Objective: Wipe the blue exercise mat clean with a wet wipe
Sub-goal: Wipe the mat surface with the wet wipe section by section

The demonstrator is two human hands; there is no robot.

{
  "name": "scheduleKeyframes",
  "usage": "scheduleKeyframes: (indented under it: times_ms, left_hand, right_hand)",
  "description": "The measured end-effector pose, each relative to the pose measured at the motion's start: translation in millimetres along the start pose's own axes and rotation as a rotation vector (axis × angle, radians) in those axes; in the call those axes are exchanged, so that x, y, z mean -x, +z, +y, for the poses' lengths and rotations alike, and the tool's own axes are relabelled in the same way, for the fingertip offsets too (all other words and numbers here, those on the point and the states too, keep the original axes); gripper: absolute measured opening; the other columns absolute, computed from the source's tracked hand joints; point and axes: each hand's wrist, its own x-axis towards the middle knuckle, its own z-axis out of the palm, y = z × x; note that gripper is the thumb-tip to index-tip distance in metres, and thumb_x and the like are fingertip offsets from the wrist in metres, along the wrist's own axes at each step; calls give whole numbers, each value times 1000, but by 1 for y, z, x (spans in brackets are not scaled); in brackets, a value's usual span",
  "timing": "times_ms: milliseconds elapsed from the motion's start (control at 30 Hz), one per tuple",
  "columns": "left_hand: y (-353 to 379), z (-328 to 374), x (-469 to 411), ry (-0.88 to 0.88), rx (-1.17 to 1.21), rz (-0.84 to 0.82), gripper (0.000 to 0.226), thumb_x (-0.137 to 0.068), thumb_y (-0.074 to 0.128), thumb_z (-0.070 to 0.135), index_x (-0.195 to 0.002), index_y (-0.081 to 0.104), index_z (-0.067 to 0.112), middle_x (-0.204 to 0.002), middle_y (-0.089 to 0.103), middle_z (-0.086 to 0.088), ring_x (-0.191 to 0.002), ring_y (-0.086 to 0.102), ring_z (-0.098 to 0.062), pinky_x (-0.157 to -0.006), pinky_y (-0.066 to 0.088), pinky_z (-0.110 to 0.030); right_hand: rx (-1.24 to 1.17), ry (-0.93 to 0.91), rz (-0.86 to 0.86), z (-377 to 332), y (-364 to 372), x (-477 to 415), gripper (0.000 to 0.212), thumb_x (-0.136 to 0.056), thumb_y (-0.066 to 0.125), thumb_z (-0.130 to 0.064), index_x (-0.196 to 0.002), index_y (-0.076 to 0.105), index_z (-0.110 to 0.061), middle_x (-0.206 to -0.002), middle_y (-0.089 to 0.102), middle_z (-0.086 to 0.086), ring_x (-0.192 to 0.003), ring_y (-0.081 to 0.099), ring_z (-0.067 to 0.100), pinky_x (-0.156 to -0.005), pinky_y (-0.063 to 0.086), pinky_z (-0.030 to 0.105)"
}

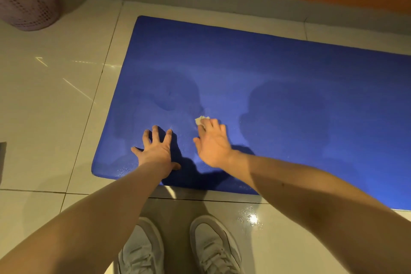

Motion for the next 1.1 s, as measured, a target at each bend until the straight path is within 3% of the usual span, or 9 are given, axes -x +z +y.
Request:
scheduleKeyframes:
  times_ms: [100,167,333,467,633,733,900,1000,1100]
  left_hand:
    - [0,-3,3,10,15,-16,117,-80,74,59,-157,-11,38,-164,-20,-3,-152,-15,-32,-117,20,-62]
    - [-2,-7,8,62,30,6,106,-86,71,54,-159,-2,32,-165,-12,-4,-152,-6,-32,-121,16,-55]
    - [-13,-12,32,277,255,183,63,-97,60,38,-153,37,20,-158,34,-1,-141,33,-28,-115,32,-39]
    - [-28,1,58,205,884,97,48,-99,61,25,-143,50,13,-140,57,-4,-126,56,-23,-104,43,-32]
    - [-45,12,96,161,1393,-13,35,-94,67,7,-127,59,5,-101,69,-12,-85,66,-23,-82,55,-34]
    - [-50,12,118,227,1379,6,33,-89,69,-3,-121,61,2,-86,65,-8,-75,63,-22,-81,57,-35]
    - [-61,5,145,313,1251,26,32,-86,68,-2,-116,65,11,-88,69,-7,-76,63,-23,-76,57,-34]
    - [-66,3,157,363,1187,33,34,-85,66,-4,-115,65,13,-87,70,-8,-78,64,-22,-86,57,-41]
    - [-70,-1,170,403,1123,43,32,-87,62,-6,-114,63,12,-85,70,-8,-74,62,-20,-79,56,-34]
  right_hand:
    - [-387,-4,-29,1,-6,0,53,-102,55,-25,-151,45,-9,-153,40,4,-135,36,28,-108,31,40]
    - [-722,78,-58,5,-16,5,39,-97,62,-8,-136,61,-7,-134,55,6,-126,51,26,-106,41,37]
    - [-1225,381,-90,0,-50,36,20,-93,65,8,-113,66,10,-108,73,5,-89,73,7,-71,52,12]
    - [-1210,420,-73,-4,-73,61,20,-89,64,17,-106,64,6,-80,62,7,-64,61,5,-59,49,15]
    - [-1151,372,-84,-22,-102,87,26,-92,51,18,-114,60,8,-79,63,11,-48,62,-2,-49,44,11]
    - [-1100,340,-94,-26,-115,103,23,-97,50,6,-117,59,3,-79,70,13,-50,62,-1,-53,47,17]
    - [-1235,352,-144,-33,-140,131,28,-92,75,-13,-115,61,-5,-82,72,11,-53,62,5,-51,45,16]
    - [-1176,366,-116,-33,-145,141,16,-92,74,-19,-100,68,-7,-79,76,11,-63,61,15,-65,47,29]
    - [-1161,418,-47,-32,-149,149,16,-92,68,-20,-93,71,-5,-84,76,14,-72,61,18,-74,49,37]
